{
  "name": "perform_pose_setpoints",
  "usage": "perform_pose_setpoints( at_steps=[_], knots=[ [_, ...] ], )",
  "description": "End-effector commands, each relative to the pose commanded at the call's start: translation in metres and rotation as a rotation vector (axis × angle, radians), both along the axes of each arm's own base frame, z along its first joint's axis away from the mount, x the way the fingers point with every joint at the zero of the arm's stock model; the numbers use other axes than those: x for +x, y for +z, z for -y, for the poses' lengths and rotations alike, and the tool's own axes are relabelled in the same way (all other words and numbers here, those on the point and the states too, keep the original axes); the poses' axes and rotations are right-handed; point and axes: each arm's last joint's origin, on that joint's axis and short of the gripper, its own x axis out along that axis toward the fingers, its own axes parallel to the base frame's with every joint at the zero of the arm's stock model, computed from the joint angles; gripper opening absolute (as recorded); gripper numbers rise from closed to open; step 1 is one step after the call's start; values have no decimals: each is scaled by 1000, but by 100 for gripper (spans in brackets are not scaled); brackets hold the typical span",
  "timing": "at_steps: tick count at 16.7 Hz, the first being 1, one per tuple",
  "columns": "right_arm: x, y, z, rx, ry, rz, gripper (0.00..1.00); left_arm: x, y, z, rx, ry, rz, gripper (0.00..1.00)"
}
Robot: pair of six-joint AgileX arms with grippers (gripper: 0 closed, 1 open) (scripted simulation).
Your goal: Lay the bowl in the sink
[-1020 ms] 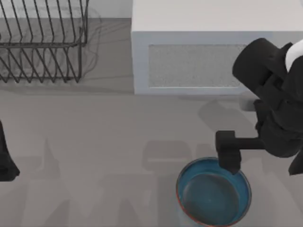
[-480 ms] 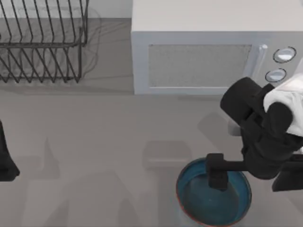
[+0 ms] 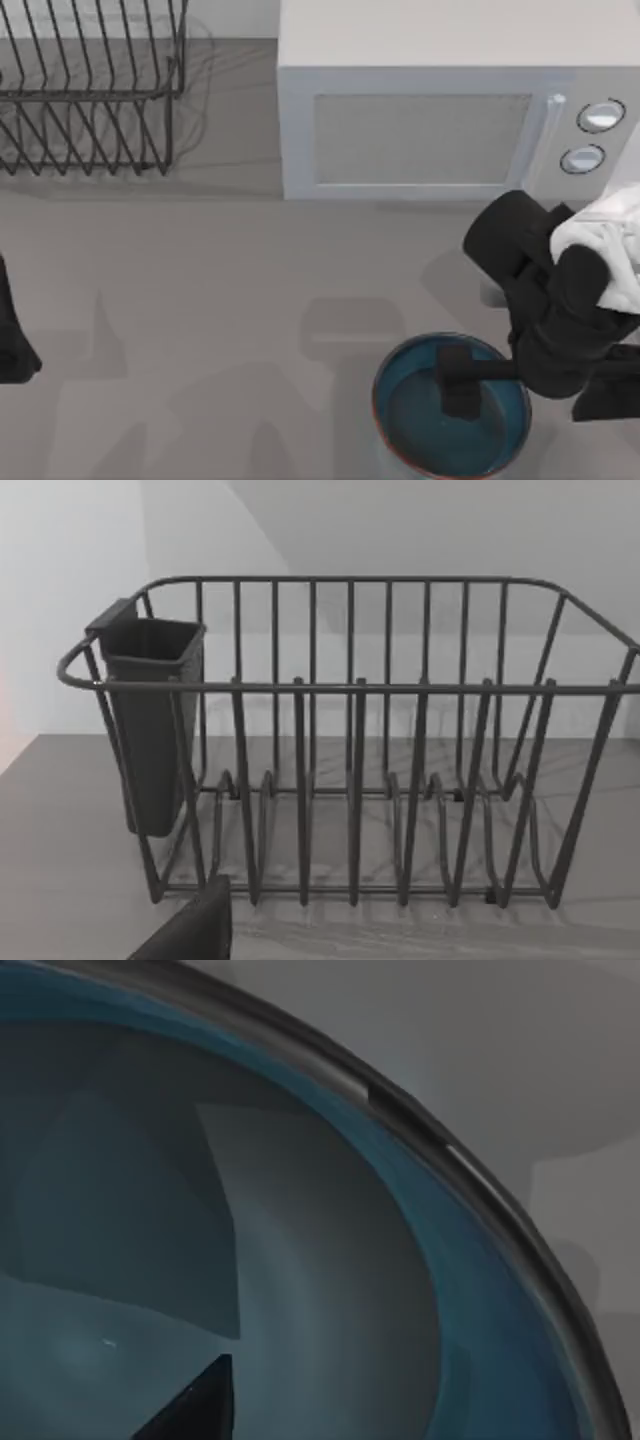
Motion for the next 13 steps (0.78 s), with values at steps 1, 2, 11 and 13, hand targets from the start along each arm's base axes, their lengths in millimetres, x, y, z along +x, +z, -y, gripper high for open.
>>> perform_pose_setpoints(
  at_steps=[1, 2, 11, 13],
  knots=[
    [0, 0, 0, 0, 0, 0, 85, 0, 0, 0, 0, 0, 0, 100],
    [0, 0, 0, 0, 0, 0, 77, 0, 0, 0, 0, 0, 0, 100],
    [0, 0, 0, 0, 0, 0, 10, 0, 0, 0, 0, 0, 0, 100],
    [0, 0, 0, 0, 0, 0, 0, 0, 0, 0, 0, 0, 0, 100]
  ],
)
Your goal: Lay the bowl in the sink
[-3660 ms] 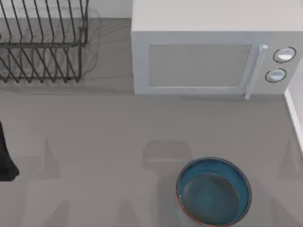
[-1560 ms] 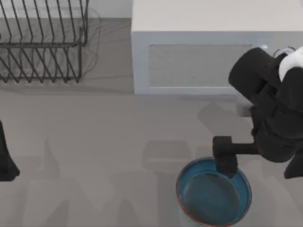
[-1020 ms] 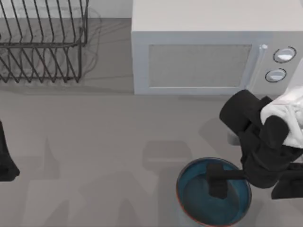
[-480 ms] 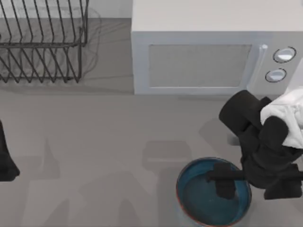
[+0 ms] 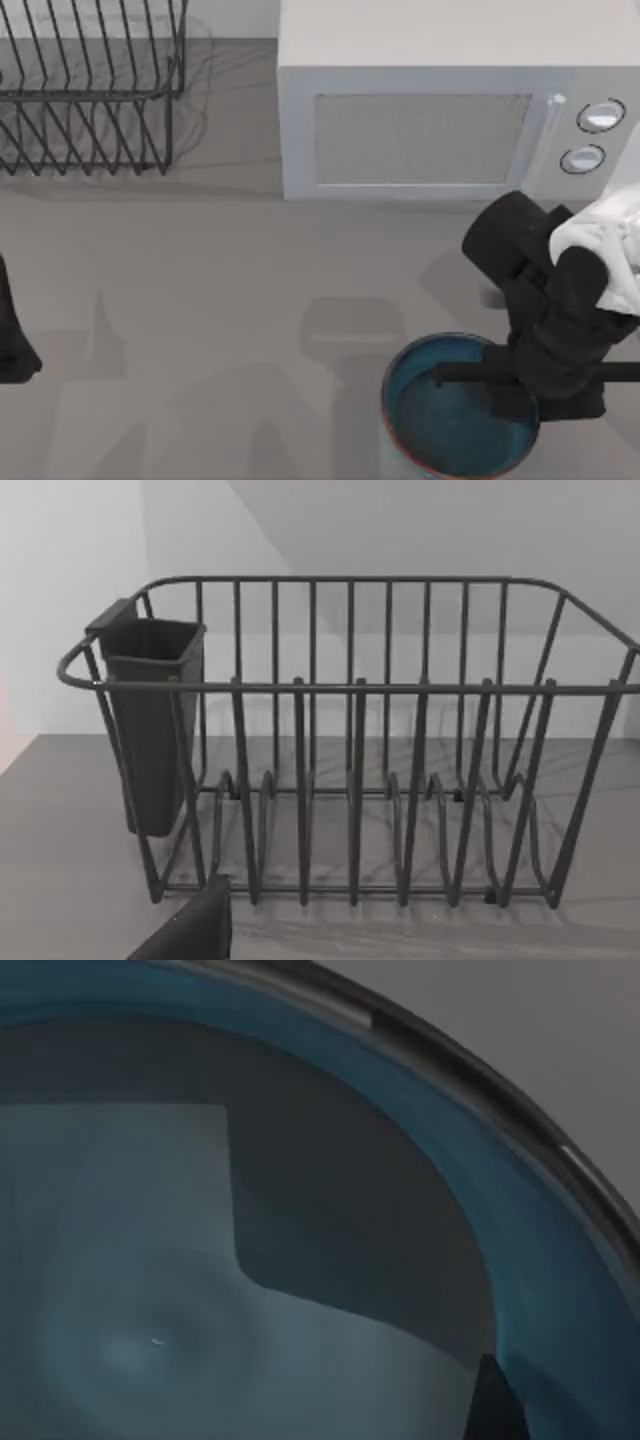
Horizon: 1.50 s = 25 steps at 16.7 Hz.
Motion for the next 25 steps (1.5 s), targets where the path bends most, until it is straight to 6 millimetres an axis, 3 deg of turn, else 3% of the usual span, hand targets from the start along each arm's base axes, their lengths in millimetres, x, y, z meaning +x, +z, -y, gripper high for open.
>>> perform_pose_setpoints(
  at_steps=[9, 11, 15, 21, 23, 25],
  knots=[
    [0, 1, 0, 1, 0, 2, 0, 0, 0, 0, 0, 0, 0, 100],
    [3, 10, -3, 3, 0, 4, 0, 0, 0, 0, 0, 0, 0, 100],
    [11, 55, -9, -2, -5, -1, 0, 0, 0, 0, 0, 0, 0, 100],
    [3, 136, -3, -9, -1, -12, 0, 0, 0, 0, 0, 0, 0, 100],
    [0, 150, 0, 0, 0, 0, 0, 0, 0, 0, 0, 0, 0, 100],
    [0, 151, 0, 1, 0, 1, 0, 0, 0, 0, 0, 0, 0, 100]
  ],
)
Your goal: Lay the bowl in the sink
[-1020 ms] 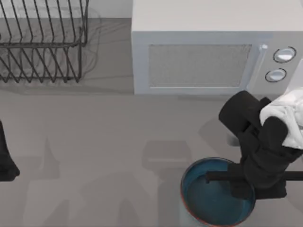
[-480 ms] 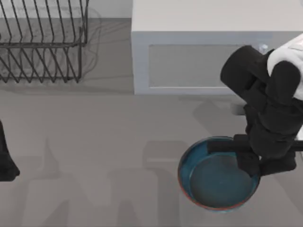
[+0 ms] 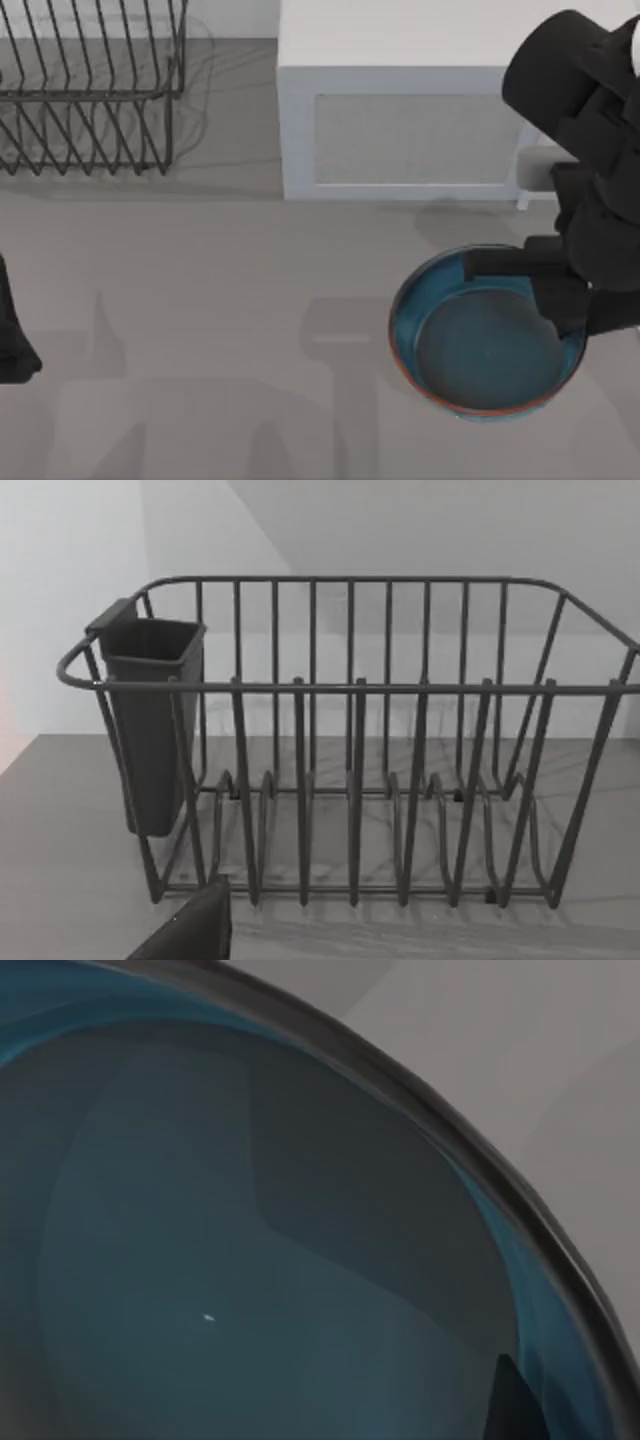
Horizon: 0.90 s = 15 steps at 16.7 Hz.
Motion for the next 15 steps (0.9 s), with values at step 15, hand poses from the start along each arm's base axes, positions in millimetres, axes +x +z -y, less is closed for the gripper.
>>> perform_pose_setpoints(
  at_steps=[15],
  knots=[
    [89, 27, 96, 451, -86, 666, 0, 0, 0, 0, 0, 0, 0, 100]
  ],
)
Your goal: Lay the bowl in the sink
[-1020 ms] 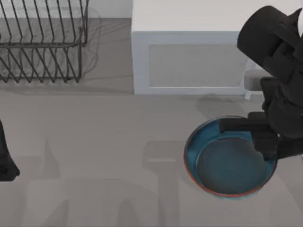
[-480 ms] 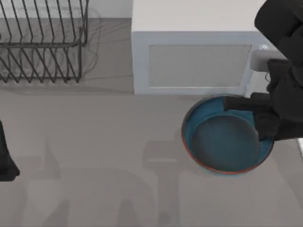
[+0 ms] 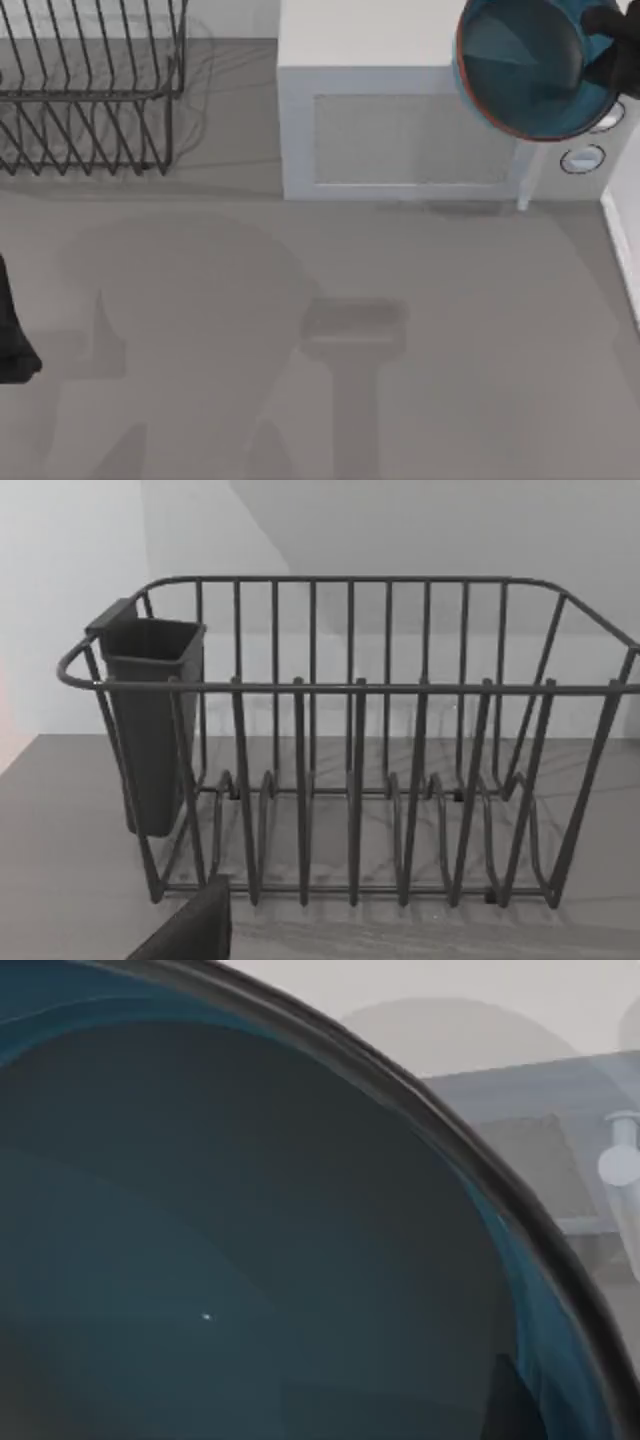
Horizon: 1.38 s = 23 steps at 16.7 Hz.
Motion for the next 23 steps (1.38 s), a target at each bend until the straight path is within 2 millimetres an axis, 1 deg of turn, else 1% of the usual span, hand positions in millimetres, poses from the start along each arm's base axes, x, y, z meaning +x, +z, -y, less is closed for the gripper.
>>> perform_pose_setpoints(
  at_steps=[3, 5, 8, 11, 14, 17, 19, 23],
  knots=[
    [22, -13, 50, 3, -46, 241, 0, 0, 0, 0, 0, 0, 0, 100],
    [28, -29, 85, -33, -81, 377, 0, 0, 0, 0, 0, 0, 0, 100],
    [21, -56, 133, -122, -132, 547, 0, 0, 0, 0, 0, 0, 0, 100],
    [1, -77, 167, -225, -178, 689, 0, 0, 0, 0, 0, 0, 0, 100],
    [-21, -89, 188, -319, -220, 798, 0, 0, 0, 0, 0, 0, 0, 100],
    [-38, -96, 198, -381, -254, 859, 0, 0, 0, 0, 0, 0, 0, 100],
    [-43, -98, 200, -398, -266, 874, 0, 0, 0, 0, 0, 0, 0, 100],
    [-44, -98, 200, -399, -267, 876, 0, 0, 0, 0, 0, 0, 0, 100]
  ],
)
